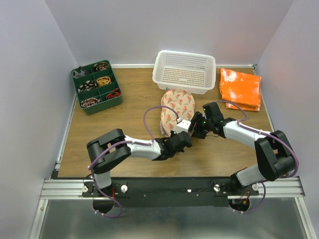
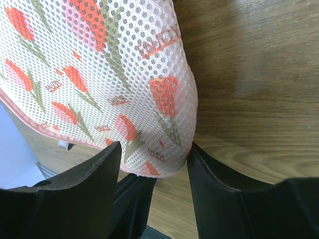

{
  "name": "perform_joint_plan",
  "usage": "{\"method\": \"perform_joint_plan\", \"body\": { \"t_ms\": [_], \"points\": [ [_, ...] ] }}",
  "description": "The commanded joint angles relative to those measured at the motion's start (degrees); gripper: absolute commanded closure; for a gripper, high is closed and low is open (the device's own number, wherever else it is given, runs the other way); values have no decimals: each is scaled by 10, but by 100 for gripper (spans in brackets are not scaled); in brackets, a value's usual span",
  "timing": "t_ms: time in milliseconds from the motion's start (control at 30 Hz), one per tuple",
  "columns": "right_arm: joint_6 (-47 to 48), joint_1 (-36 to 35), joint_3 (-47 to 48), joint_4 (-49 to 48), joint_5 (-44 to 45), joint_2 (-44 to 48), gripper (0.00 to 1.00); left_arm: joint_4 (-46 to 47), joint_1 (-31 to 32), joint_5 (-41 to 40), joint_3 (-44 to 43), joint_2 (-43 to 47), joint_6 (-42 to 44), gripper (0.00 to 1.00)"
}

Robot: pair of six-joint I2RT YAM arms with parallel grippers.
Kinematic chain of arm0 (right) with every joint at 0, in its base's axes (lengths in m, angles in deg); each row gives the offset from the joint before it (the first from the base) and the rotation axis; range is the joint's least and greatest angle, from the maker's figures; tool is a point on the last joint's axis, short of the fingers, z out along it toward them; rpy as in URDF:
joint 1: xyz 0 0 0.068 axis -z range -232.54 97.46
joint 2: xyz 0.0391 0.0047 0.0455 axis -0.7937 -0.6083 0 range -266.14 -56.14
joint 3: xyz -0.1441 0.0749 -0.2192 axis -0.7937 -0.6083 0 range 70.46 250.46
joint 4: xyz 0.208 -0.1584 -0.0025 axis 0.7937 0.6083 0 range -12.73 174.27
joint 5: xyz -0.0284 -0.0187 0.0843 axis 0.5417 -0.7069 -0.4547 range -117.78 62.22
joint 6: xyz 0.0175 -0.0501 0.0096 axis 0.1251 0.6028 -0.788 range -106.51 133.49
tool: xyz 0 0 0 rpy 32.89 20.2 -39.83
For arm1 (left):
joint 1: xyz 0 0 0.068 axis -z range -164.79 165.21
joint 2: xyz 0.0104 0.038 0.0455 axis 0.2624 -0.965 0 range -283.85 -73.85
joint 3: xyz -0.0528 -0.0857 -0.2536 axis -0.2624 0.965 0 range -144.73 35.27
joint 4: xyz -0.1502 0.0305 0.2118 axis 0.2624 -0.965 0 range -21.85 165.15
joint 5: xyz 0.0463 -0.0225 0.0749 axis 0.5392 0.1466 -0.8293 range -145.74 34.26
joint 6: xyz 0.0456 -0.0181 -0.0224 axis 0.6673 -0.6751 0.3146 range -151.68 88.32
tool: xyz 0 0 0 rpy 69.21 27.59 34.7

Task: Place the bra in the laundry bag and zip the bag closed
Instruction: Zip the zipper on the laundry bag.

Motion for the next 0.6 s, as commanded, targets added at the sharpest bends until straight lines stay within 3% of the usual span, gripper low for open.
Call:
{"method": "perform_joint_plan", "body": {
  "t_ms": [0, 133, 233, 267, 433, 467, 567],
  "points": [
    [-3, 2, -3, 8, -3, 3, 37, 16, -5, 2, 6, 21, 4, 100],
    [-3, 2, 0, 11, 12, 1, 37, 10, -5, 1, 27, 41, 0, 100],
    [-5, 2, 0, 12, 24, -4, 45, 4, -5, 5, 46, 62, -2, 100],
    [-6, 3, 0, 14, 26, -5, 55, 5, -5, 6, 51, 67, -2, 100],
    [-7, 3, -2, 9, 27, -11, 77, 2, -5, 7, 78, 95, -3, 100],
    [-7, 3, -1, 6, 26, -11, 86, 1, -5, 8, 80, 96, -2, 100],
    [-7, 3, -3, 5, 30, -12, 96, -2, -5, 9, 83, 102, -1, 100]
  ]
}}
